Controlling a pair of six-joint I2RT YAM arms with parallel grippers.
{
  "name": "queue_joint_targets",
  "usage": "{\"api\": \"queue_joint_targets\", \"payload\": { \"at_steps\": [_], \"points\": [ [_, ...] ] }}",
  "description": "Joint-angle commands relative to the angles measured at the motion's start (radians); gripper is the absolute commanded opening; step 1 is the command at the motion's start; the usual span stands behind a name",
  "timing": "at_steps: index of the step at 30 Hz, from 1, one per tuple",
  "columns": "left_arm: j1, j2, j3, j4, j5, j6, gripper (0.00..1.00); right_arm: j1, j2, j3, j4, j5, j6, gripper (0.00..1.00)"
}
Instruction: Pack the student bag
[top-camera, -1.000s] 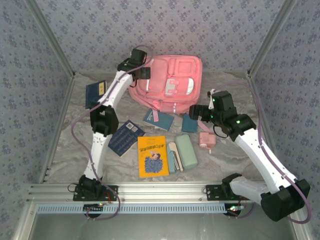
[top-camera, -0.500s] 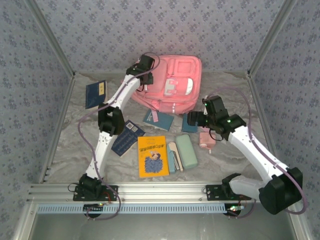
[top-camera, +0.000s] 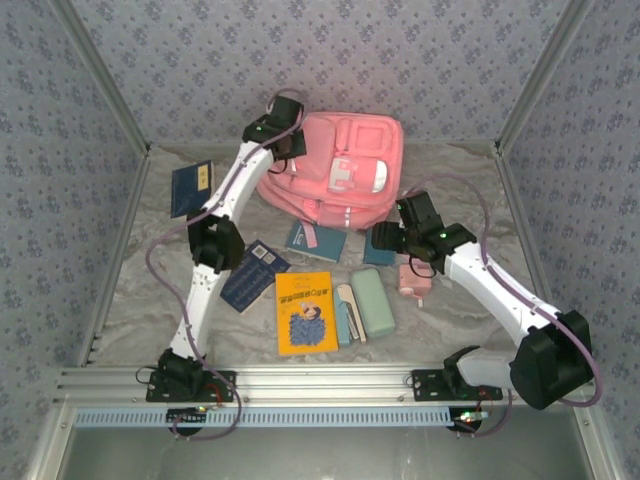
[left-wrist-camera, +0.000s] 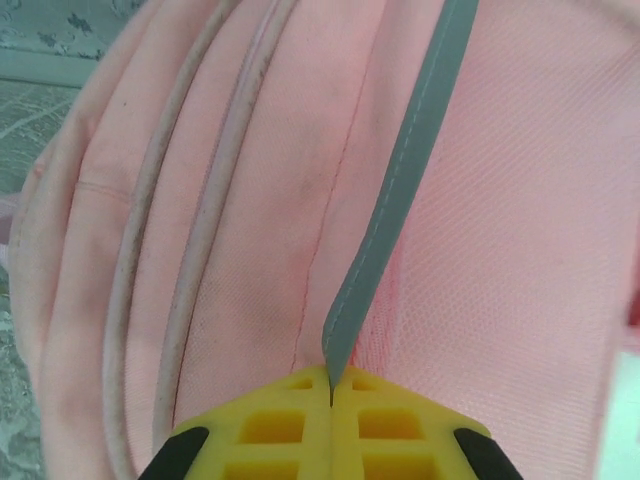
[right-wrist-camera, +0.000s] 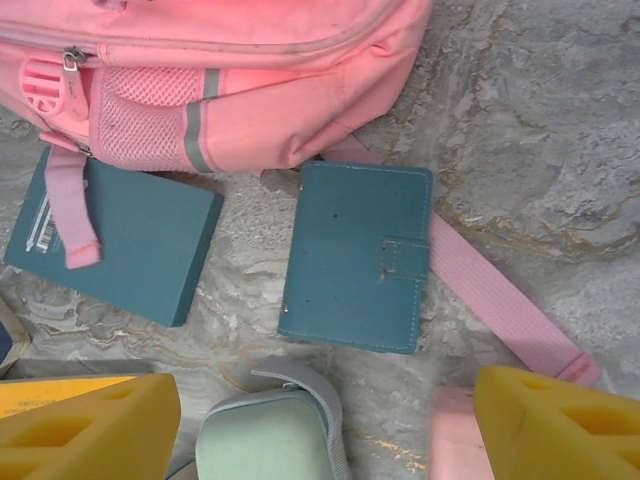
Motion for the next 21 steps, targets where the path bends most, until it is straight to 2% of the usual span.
{"api": "queue_joint_targets", "payload": {
  "at_steps": [1, 5, 13, 17, 21],
  "points": [
    [-0.005, -0.197, 0.052, 0.035, 0.070, -0.102, 0.00, 0.031, -0.023, 0.031, -0.004, -0.009, -0.012, 0.79],
    [-0.033, -0.260, 0.052, -0.002, 0.079, -0.114, 0.00, 0.055, -0.038, 0.050, -0.004, -0.047, -0.055, 0.77],
    [-0.093, -0.327, 0.045, -0.132, 0.100, -0.132, 0.00, 0.066, -0.007, 0.125, 0.065, -0.191, -0.136, 0.51],
    [-0.129, -0.371, -0.043, -0.166, 0.101, -0.129, 0.00, 0.072, 0.019, 0.128, 0.232, -0.260, -0.155, 0.54],
    [-0.139, -0.486, -0.284, -0.081, 0.129, -0.177, 0.00, 0.081, 0.126, 0.204, 0.316, -0.315, -0.154, 0.60]
  ]
}}
